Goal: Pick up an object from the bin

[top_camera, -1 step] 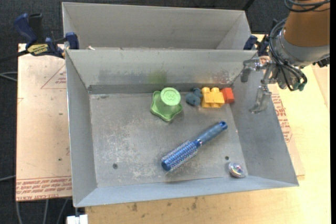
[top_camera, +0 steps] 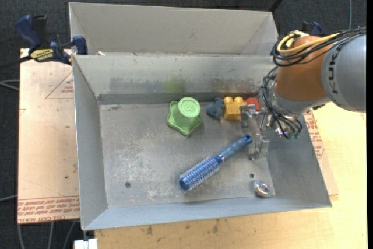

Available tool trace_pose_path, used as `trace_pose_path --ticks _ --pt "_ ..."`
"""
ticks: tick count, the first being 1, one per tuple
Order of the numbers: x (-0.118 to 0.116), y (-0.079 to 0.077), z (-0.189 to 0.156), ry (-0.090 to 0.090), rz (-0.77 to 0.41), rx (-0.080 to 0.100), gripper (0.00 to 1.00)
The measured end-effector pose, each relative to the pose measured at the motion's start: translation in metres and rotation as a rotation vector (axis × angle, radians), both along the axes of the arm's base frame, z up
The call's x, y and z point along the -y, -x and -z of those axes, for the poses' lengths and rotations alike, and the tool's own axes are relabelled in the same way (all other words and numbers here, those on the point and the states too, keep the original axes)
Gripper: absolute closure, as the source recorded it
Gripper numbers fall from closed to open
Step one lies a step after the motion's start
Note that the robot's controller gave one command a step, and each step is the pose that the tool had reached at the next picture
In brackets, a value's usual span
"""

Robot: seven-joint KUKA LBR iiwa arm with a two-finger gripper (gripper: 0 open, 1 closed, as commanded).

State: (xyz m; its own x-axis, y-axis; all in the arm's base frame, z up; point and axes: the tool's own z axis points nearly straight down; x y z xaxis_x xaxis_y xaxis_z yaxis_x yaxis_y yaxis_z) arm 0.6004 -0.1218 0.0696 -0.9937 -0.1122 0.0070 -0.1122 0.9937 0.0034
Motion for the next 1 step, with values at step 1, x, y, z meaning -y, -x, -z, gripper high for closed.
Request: trace_pose_path --ticks 1 --pt "-0.0765 0.0337 -0.0002 -0.002 -0.154 0.006 0.00"
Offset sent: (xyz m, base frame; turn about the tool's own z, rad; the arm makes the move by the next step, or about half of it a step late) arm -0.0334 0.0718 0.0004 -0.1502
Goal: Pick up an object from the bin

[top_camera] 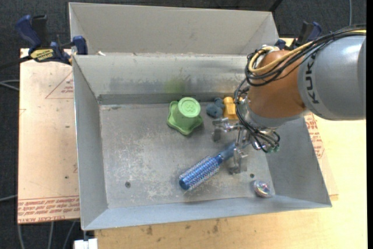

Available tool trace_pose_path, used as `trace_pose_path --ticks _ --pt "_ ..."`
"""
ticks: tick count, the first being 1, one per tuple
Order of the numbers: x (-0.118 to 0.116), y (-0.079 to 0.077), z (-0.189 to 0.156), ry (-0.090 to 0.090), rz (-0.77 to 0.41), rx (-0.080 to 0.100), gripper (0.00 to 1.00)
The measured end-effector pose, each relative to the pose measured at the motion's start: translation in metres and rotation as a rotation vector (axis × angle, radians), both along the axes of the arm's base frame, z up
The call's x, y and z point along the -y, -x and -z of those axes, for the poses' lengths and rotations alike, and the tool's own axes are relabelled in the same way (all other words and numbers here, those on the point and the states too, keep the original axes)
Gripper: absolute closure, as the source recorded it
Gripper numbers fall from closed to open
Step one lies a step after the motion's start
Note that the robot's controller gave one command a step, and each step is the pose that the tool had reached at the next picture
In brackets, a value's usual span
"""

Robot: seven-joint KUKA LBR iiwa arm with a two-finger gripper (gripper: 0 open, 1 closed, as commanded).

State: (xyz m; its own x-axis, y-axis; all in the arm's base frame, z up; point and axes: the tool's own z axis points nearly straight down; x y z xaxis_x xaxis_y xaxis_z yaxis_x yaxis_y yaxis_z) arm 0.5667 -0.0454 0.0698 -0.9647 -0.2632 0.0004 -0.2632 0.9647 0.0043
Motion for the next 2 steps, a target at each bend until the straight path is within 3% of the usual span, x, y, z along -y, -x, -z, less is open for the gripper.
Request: trace_pose_path --ticks 1,2 --pt "0.004 -0.001 -0.001 0.003 0.003 0.003 1.00" --pt "0.012 0.003 -0.158 0.004 0.036 0.012 1.00"
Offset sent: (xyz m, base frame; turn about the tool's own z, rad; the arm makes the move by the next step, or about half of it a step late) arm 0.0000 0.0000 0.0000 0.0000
